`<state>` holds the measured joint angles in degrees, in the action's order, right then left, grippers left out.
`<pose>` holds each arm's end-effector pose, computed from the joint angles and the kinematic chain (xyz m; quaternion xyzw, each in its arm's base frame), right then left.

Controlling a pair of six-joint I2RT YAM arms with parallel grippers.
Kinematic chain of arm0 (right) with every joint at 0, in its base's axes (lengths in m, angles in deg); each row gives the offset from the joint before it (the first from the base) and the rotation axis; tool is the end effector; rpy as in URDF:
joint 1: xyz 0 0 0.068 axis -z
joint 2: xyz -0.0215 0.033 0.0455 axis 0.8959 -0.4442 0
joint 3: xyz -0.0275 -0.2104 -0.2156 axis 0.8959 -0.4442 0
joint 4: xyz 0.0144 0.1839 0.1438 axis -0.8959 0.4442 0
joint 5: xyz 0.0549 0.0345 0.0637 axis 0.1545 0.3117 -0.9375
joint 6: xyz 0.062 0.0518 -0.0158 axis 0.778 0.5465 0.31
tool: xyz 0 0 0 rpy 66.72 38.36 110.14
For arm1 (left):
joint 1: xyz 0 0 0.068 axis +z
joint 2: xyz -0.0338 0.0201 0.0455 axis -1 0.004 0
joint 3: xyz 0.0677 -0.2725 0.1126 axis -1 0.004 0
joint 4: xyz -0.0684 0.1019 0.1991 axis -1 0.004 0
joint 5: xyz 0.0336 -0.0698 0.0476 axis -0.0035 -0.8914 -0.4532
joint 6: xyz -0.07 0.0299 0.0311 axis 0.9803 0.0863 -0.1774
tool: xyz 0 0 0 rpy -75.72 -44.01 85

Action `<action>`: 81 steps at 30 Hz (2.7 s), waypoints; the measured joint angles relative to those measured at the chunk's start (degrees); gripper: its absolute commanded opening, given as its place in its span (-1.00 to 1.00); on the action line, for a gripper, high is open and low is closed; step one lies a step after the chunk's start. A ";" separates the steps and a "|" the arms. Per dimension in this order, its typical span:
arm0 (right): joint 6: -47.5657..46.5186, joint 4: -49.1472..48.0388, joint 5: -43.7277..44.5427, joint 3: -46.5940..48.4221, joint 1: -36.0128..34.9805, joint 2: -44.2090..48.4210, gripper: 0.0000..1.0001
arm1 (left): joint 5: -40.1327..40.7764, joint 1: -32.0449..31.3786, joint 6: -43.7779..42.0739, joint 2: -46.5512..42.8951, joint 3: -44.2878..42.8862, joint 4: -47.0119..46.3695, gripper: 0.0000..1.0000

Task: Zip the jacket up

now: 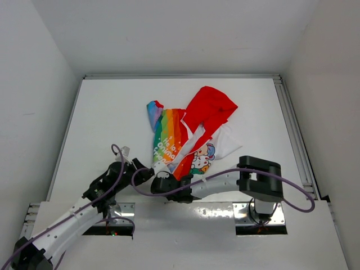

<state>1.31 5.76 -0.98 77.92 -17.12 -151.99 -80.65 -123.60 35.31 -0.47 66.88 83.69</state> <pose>0.0875 0.3418 0.1538 -0.2638 0.9041 0.1183 0.3147 0.0748 -0.0533 0.1309 -0.1362 0.8688 -0.3383 0.3350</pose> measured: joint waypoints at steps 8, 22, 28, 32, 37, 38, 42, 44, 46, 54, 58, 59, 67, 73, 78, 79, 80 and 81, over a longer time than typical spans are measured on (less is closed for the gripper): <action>-0.52 -1.20 2.67 -1.79 0.33 7.15 -1.00 | -4.20 0.00 -1.25 1.44 0.00 -1.40 -0.26; 0.42 -2.60 -2.49 -1.81 3.02 5.55 -0.66 | -6.82 0.00 -1.88 1.46 0.00 -1.97 -0.31; 1.27 -2.82 -4.85 -1.84 3.02 2.51 -0.58 | -6.10 0.00 -1.95 1.73 0.00 -1.90 -0.31; 1.53 -2.84 -5.40 -1.84 3.02 1.64 -0.54 | -5.95 0.00 -1.97 1.88 0.00 -1.84 -0.28; 1.92 -3.15 -5.49 -1.81 3.02 0.85 -0.57 | -5.68 0.00 -2.01 1.11 0.00 -1.29 -0.25; 1.95 -3.17 -5.51 -1.81 3.02 0.85 -0.60 | -5.66 0.00 -2.16 1.09 0.00 -1.16 -0.25; 2.05 -3.13 -5.46 -1.81 3.02 0.85 -0.91 | -5.29 0.00 -2.60 1.14 0.00 -0.57 -0.25; 2.51 -3.21 -5.51 -1.86 3.02 0.85 -1.00 | -5.33 0.00 -2.80 1.16 0.00 -0.55 -0.25; 2.60 -3.72 -5.42 -2.21 3.02 0.92 -1.00 | -5.33 0.00 -2.91 1.25 0.00 -0.55 -0.25; 2.80 -5.29 -3.85 -6.49 3.02 4.96 -1.00 | -6.99 0.00 -3.28 1.57 0.00 -0.79 -0.14; 2.89 -7.26 -3.50 -8.72 3.50 9.88 -1.00 | -9.20 0.00 -3.96 1.66 0.00 -1.55 -0.14; 2.99 -8.11 -3.50 -9.49 3.78 11.45 -1.00 | -9.79 0.00 -4.13 1.68 0.00 -1.90 -0.13; 3.96 -11.63 -6.25 -11.58 7.80 15.85 -0.93 | -13.42 0.00 -4.57 4.04 0.00 -4.70 -0.28; 3.19 -10.38 -11.21 -9.25 7.48 9.88 -0.59 | -13.14 0.00 -4.76 6.49 0.00 -5.60 -0.34; 3.08 -8.15 -13.25 -8.37 7.43 6.56 -0.41 | -13.09 0.00 -5.66 11.93 0.00 -6.21 -0.40; 3.13 -8.00 -13.38 -8.13 7.43 5.88 -0.38 | -13.07 0.00 -5.84 12.26 0.00 -6.25 -0.40; 3.17 -7.85 -13.62 -7.91 7.43 5.31 -0.32 | -13.03 0.00 -5.90 12.59 0.00 -6.19 -0.40; 3.21 -7.80 -13.90 -7.50 7.43 5.03 -0.30 | -12.90 0.00 -5.97 12.66 0.04 -5.99 -0.40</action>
<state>4.52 -2.05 -14.88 70.43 -9.69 -146.96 -93.55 -123.60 29.34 12.18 66.92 77.70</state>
